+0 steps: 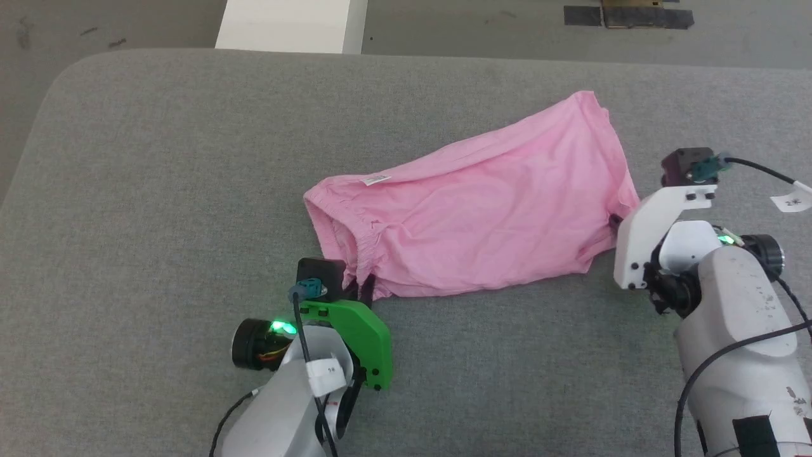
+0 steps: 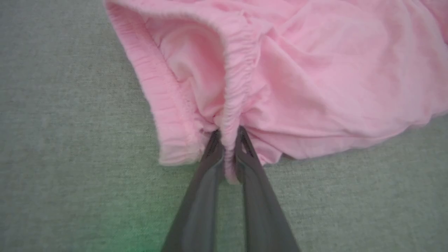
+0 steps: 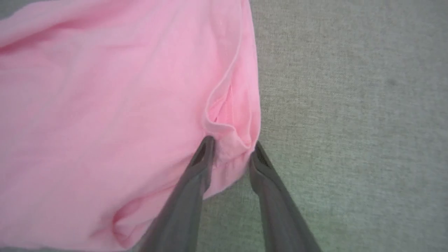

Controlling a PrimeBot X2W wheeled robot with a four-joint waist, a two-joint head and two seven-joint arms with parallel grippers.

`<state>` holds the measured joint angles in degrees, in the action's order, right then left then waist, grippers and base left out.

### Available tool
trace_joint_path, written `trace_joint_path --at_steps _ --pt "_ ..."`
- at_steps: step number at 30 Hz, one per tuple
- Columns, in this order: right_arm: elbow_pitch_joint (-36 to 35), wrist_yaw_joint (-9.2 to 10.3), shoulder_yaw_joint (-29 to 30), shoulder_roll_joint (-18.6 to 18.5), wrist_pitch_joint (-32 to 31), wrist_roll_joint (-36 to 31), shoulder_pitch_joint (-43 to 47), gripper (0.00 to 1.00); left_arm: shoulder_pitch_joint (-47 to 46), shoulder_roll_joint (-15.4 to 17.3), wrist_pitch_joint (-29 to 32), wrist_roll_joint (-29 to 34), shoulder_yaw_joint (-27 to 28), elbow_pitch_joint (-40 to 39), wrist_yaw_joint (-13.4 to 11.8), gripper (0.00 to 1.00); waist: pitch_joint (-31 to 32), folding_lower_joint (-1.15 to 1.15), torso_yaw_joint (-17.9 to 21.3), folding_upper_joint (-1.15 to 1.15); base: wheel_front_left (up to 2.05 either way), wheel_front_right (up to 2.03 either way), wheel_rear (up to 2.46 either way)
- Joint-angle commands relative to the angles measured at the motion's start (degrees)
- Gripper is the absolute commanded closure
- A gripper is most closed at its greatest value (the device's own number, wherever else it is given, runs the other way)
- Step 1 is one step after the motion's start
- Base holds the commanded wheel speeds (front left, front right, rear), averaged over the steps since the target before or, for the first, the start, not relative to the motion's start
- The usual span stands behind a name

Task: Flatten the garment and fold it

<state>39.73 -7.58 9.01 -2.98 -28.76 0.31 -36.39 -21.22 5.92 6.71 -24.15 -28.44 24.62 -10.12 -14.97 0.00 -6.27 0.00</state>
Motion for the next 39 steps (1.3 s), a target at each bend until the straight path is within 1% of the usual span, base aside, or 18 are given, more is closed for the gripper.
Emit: trace_joint_path --at_steps 1,5,9,11,16,19,21,23,27,28,29,30,31,35,39 --pt "0.05 0.09 -0.7 0.1 -0.08 0.34 1.22 1.0 0.42 0.74 -0.08 -0.56 0.24 1.15 -0.06 1.0 0.81 0.0 0.52 0.0 0.0 0.0 0.0" --pt "-4.79 0.09 -2.03 0.1 3.16 3.18 4.25 1.0 1.39 1.54 -0.43 -0.85 0.29 0.53 0.13 1.0 2.84 0.0 1.28 0.0 0.0 0.0 0.0" --pt "-13.4 0.09 -3.8 0.1 4.44 6.44 10.64 1.0 3.43 3.73 0.79 -0.92 0.12 -2.14 0.33 1.0 5.52 0.0 2.3 0.0 0.0 0.0 0.0" --pt "-18.92 0.09 -4.12 0.1 3.85 8.25 15.06 1.0 4.99 5.14 2.02 -1.05 0.02 -4.53 0.31 1.0 6.82 0.0 2.85 0.0 0.0 0.0 0.0" --pt "-32.73 0.09 -3.3 0.1 -0.26 12.46 28.65 1.0 10.29 9.11 6.99 -1.63 -0.69 -12.1 0.09 1.0 9.07 0.0 4.17 0.0 0.0 0.0 0.0" --pt "-38.08 0.09 -2.79 0.1 -1.65 15.02 36.01 1.0 13.83 11.23 9.69 -2.04 -0.96 -16.42 -0.55 1.0 9.63 0.0 4.97 0.0 0.0 0.0 0.0" --pt "-40.04 0.09 -2.62 0.1 -1.65 17.07 40.25 1.0 16.2 12.4 11.39 -2.36 -1.3 -19.02 -0.95 1.0 9.69 0.0 5.32 0.0 0.0 0.0 0.0" --pt "-40.31 0.09 -2.46 0.1 -0.99 18.04 43.44 1.0 18.25 13.04 12.53 -2.81 -1.66 -20.98 -1.21 1.0 9.68 0.0 5.57 0.0 0.0 0.0 0.0" --pt "-37.47 0.09 -2.92 0.1 1.5 19.41 45.93 1.0 21.32 13.35 13.79 -3.71 -2.35 -22.68 -1.68 1.0 9.65 0.0 6.05 0.0 0.0 0.0 0.0" --pt "-36.38 0.09 -3.1 0.1 2.36 19.59 45.91 1.0 21.84 13.18 13.95 -4.08 -2.42 -22.75 -1.78 0.94 9.69 0.0 6.04 0.0 0.0 0.0 0.0" --pt "-35.57 0.09 -3.33 0.1 2.94 19.41 45.84 0.72 22.16 13.03 14.1 -4.34 -2.52 -22.74 -1.83 0.53 9.77 0.0 5.97 0.0 0.0 0.0 0.0" --pt "-34.76 0.09 -3.42 0.1 3.56 18.97 45.71 0.06 22.44 12.89 14.21 -4.55 -2.62 -22.8 -1.89 0.0 9.85 0.0 5.88 0.0 0.0 0.0 0.0" --pt "-34.22 0.09 -3.28 0.1 4.06 18.77 45.59 0.0 22.65 12.63 14.11 -4.89 -2.51 -22.93 -2.01 0.0 9.94 0.0 5.78 0.0 0.0 0.0 0.0" --pt "-33.67 0.09 -1.56 0.1 6.46 18.26 44.98 0.0 23.61 11.95 12.47 -6.12 -1.38 -23.87 -2.53 0.0 10.59 0.0 5.23 0.0 0.0 0.0 0.0" --pt "-35.59 0.09 0.14 0.1 9.54 17.66 44.3 0.0 24.95 11.54 9.44 -7.87 0.9 -25.83 -2.87 0.0 11.16 0.0 4.78 0.0 0.0 0.0 0.0"
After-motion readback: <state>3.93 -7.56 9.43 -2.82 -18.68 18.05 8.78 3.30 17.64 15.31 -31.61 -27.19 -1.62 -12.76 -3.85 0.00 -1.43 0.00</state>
